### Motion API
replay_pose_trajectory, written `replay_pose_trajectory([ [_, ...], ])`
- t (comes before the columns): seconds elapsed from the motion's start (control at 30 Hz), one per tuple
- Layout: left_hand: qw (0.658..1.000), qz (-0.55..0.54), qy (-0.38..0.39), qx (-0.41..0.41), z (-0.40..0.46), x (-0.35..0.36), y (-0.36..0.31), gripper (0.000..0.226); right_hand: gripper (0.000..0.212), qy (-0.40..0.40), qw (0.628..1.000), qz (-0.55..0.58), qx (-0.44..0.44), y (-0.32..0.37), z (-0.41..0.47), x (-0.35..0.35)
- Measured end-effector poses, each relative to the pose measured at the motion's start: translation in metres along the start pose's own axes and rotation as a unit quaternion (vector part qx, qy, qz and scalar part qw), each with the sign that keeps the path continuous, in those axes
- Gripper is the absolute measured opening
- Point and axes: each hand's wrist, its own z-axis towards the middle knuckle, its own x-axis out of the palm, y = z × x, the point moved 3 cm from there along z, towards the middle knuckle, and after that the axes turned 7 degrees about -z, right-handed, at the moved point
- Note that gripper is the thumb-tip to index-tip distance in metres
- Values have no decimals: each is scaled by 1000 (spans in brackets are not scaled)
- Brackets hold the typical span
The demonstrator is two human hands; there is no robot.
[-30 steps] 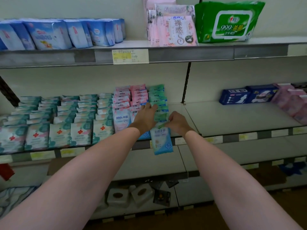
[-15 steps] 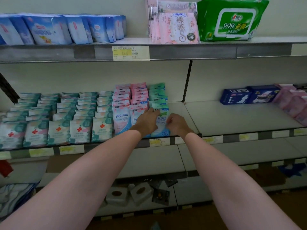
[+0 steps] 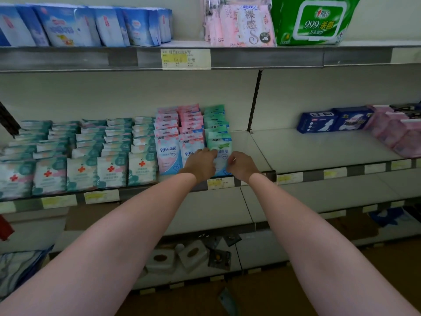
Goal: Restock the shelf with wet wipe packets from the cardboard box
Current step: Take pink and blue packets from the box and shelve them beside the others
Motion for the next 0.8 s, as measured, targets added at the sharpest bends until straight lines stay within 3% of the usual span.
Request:
replay_pose_trajectory([
  [0.23,999,0,45,21,-32,-2,3,30,9,11,996,-43,73,14,-49,22],
  [0.43,997,-8,79,4,-67,5,15,7,10,26,990,-52,128,25,-93,44],
  [0.6,992,-15,126,-7,-96,35,23,26,16,49,987,-60,141,20,-130,75],
  [0.8,981,-2,195,-17,-126,103,20,24,13,78,976,-20,200,-26,-177,115],
])
